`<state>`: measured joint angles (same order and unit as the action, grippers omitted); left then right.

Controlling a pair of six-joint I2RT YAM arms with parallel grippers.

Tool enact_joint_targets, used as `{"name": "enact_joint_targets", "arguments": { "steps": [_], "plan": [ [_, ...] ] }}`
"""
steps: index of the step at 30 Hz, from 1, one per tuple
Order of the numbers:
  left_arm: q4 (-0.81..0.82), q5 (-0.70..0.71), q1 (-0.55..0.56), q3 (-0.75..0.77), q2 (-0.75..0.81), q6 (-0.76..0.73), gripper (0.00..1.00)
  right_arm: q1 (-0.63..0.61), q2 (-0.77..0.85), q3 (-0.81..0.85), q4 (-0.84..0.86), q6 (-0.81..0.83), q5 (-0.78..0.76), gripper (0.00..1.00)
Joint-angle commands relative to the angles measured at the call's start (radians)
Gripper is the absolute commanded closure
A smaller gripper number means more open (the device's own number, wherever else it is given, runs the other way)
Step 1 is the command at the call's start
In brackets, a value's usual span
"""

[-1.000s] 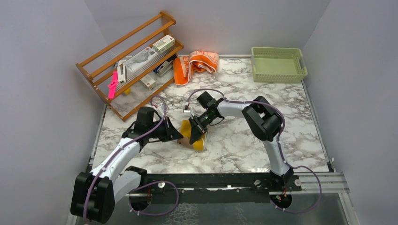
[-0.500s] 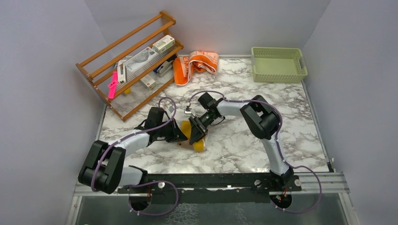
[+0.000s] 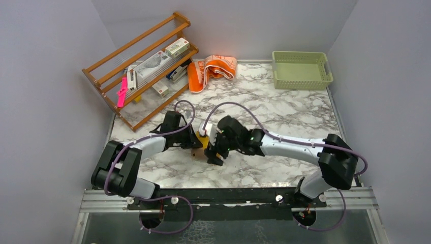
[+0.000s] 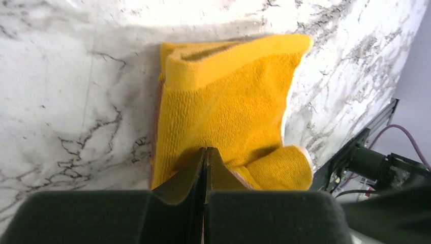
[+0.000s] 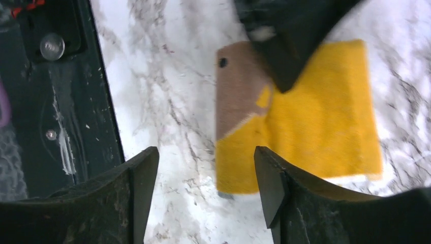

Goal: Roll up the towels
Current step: Roll the towel at the center of the board.

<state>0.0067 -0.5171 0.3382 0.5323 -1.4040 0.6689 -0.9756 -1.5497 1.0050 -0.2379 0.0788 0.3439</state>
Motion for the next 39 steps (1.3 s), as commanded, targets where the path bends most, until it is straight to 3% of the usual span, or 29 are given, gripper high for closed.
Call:
{"name": "enact_joint_targets", "arguments": {
  "steps": [1,6,15,28,33,39],
  "plan": [
    [-0.040,0.047,0.002,0.044,-0.052,-0.065,1.00,-0.118,-0.005,-0.066,0.134,0.120,-0.294,0.35],
    [-0.063,0.066,0.002,0.061,-0.063,-0.081,1.00,-0.247,-0.023,-0.085,0.183,0.148,-0.408,0.38],
    [-0.066,0.065,0.002,0.061,-0.072,-0.088,1.00,-0.277,-0.088,-0.051,0.178,0.144,-0.437,0.41],
    [-0.109,0.056,0.001,0.113,0.017,-0.080,1.00,-0.275,-0.025,0.016,0.017,-0.035,0.006,0.43],
    [-0.190,0.054,-0.020,0.175,0.113,-0.081,0.96,-0.276,-0.065,-0.001,0.019,-0.067,0.066,0.44],
    [-0.345,0.029,-0.128,0.222,0.201,-0.141,0.92,-0.275,-0.120,-0.016,0.032,-0.088,0.037,0.45]
  ]
}}
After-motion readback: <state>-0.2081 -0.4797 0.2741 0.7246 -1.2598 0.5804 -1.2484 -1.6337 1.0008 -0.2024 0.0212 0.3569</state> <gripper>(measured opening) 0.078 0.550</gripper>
